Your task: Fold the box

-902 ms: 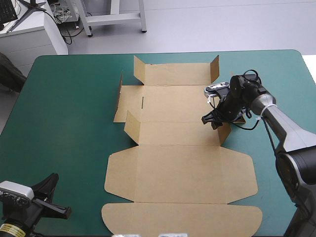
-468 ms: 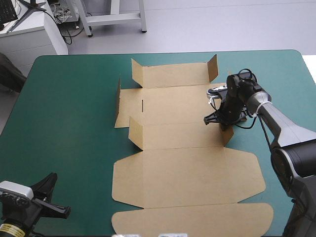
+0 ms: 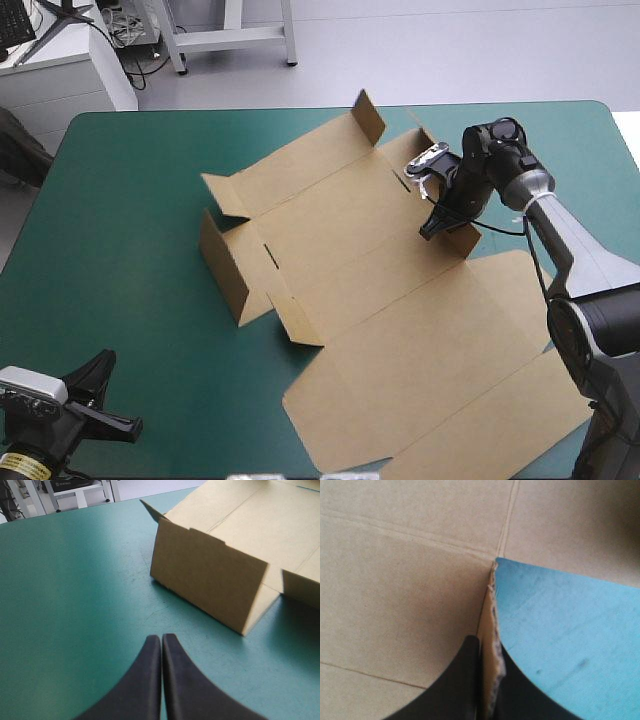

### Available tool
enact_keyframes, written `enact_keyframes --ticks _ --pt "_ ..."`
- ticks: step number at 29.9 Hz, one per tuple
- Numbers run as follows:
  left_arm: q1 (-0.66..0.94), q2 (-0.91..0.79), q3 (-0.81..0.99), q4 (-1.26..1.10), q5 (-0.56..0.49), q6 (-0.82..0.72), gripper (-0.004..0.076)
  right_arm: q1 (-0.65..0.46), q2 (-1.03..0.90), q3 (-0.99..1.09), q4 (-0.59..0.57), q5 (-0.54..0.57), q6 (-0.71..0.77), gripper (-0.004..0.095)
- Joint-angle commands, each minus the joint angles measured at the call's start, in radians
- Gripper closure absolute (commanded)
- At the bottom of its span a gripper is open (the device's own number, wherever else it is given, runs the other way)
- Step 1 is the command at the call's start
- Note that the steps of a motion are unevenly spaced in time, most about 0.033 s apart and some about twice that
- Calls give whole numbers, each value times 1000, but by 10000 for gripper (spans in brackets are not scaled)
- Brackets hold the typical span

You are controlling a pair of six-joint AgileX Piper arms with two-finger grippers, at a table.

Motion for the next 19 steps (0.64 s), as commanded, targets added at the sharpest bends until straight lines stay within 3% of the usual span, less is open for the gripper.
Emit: enact_keyframes --ticks 1,12,17,19 --pt "-3 15 -22 11 -73 -6 734 3 -51 -70 45 -16 -200 927" --pt "-3 15 -22 11 -71 -6 734 143 -22 -86 91 -65 -482 928" --pt "-3 15 -22 11 -72 -6 734 226 49 -109 -35 -205 -530 928" --pt "-3 15 -22 11 -72 -6 734 242 90 -140 -89 -211 -530 928"
